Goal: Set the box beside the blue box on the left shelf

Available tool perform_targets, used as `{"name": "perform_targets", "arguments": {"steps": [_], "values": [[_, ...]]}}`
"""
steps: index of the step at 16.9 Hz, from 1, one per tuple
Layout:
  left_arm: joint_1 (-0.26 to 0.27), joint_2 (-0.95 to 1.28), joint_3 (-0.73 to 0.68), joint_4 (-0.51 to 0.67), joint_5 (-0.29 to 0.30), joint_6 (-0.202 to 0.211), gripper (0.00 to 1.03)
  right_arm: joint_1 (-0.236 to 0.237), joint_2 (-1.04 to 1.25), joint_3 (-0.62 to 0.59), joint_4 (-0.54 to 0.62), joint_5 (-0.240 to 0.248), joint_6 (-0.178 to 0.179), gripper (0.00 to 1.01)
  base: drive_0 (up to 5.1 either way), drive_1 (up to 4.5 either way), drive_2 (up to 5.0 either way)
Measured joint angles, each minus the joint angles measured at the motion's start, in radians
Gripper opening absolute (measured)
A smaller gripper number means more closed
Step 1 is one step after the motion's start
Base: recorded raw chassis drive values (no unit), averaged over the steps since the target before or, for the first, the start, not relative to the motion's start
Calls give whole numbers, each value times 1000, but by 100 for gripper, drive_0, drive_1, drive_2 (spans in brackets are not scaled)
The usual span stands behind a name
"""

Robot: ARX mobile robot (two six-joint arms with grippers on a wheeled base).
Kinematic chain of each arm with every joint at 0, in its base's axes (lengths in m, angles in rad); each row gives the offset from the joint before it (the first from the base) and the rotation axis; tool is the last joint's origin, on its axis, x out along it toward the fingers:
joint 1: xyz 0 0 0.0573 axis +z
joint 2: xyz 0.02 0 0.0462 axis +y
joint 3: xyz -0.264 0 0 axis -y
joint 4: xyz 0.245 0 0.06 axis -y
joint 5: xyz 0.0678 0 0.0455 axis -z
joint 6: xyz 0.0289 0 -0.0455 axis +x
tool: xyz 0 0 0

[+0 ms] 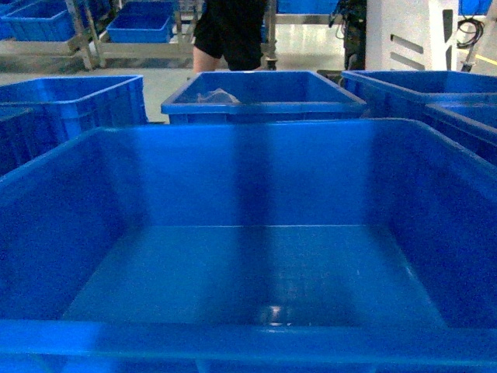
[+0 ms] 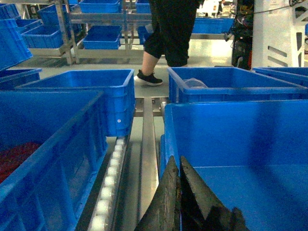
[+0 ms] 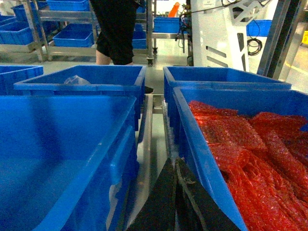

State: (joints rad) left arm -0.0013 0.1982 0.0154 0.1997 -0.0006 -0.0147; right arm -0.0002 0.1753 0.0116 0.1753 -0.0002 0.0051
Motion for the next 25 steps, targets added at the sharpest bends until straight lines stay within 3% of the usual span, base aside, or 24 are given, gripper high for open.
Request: {"name": "perform_targets", "arguments": {"steps": [3,4,5,8,9,11,15,17,25], "values": [[0,-35,0,-40,-1,0,2,0,-161,1,-183,0,0,2,0,0,0],[0,-124,1,-179,3,1,2,0,-169,4,-167,1,0,2,0,0,0],[0,-181,1,-214,-5,0,2,0,-170,1,-188,0,0,2,0,0,0],[0,-187,1,-200,0,2,2,0,-171,1,-179,0,-2,3,0,0,0],[0,-187,1,-206,0,1,8,0,-171,1,-180,0,-2,14,0,0,0],[0,-187,1,-206,1,1,33,0,-171,1,-180,0,-2,37,0,0,0],[0,-187,1,-206,0,1,70,0,-171,1,-180,0,-2,76,0,0,0],[0,-187,1,-206,0,2,97,0,-171,1,-180,0,-2,100,0,0,0],[0,-187,1,-206,0,4,98,0,-171,1,-180,0,-2,98,0,0,0]]}}
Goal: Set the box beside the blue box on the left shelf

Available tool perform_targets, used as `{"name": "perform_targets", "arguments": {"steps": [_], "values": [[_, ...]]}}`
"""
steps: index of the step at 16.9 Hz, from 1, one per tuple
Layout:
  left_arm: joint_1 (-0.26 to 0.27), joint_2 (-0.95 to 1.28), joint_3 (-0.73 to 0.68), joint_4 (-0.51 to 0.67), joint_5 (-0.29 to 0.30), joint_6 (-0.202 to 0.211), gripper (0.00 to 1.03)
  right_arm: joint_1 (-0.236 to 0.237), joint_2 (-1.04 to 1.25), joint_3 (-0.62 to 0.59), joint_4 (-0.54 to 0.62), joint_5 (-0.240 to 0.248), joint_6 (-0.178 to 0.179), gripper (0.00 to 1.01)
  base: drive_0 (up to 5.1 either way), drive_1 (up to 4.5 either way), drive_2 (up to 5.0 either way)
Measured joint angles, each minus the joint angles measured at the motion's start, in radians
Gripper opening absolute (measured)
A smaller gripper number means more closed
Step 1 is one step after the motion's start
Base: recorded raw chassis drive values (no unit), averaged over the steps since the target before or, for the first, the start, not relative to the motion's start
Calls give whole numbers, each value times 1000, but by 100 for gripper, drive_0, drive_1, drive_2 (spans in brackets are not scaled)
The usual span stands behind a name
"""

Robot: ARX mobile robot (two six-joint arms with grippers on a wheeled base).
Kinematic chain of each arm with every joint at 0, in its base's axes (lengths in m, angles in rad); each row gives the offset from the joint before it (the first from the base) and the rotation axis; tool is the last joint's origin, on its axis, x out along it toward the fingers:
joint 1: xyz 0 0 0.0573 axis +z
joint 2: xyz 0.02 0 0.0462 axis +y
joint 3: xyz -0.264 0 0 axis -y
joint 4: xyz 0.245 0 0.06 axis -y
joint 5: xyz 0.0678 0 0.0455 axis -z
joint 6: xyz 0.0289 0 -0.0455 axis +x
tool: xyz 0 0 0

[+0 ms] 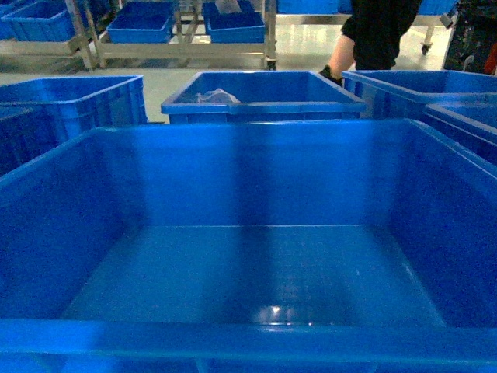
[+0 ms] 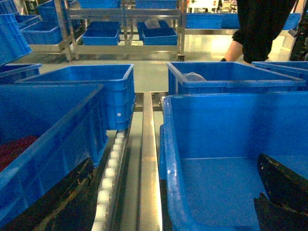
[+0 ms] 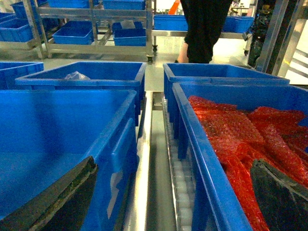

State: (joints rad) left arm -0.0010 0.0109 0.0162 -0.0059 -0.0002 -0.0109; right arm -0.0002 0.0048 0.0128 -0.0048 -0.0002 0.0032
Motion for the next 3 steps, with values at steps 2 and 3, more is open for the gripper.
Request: {"name": "perform_targets", "arguments": {"steps": [2,3], "values": [[0,0,0,0,0,0,98,0,0,0,0,0,0,98,0,0,0],[0,0,0,0,0,0,98,0,0,0,0,0,0,98,0,0,0]]}}
